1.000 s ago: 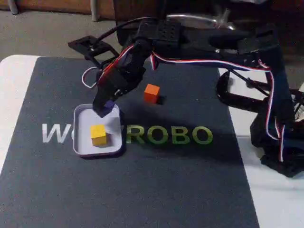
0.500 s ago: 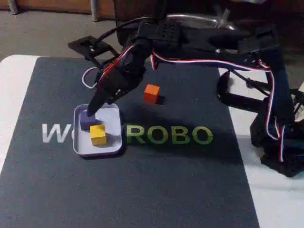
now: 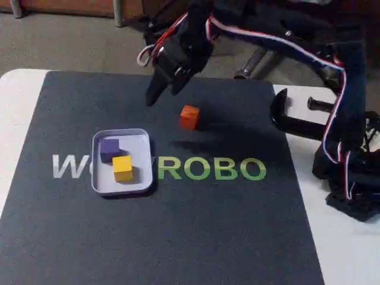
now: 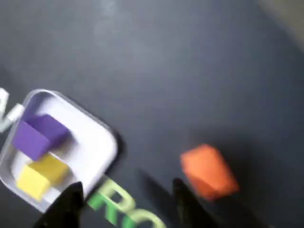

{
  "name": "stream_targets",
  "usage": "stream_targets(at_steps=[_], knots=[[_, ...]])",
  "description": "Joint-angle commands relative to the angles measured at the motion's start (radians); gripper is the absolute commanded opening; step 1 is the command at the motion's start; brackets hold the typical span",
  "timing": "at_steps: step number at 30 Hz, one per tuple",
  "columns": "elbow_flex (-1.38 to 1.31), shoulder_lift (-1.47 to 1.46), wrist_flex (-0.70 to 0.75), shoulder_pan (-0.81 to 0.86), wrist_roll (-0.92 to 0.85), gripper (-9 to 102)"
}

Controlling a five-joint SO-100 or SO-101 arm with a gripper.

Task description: Move blocks one by one until all three blocks are in the tray.

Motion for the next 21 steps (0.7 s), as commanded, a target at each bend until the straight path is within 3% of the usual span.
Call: stream_targets(at_steps=[1,7,21], knots=[[0.035,0.117,0.018,0.057,-0.06,22],[0.152,0.179,-0.006,0.133,-0.172,27],[0.512,0.325,-0.222,0.202,-0.362,30]])
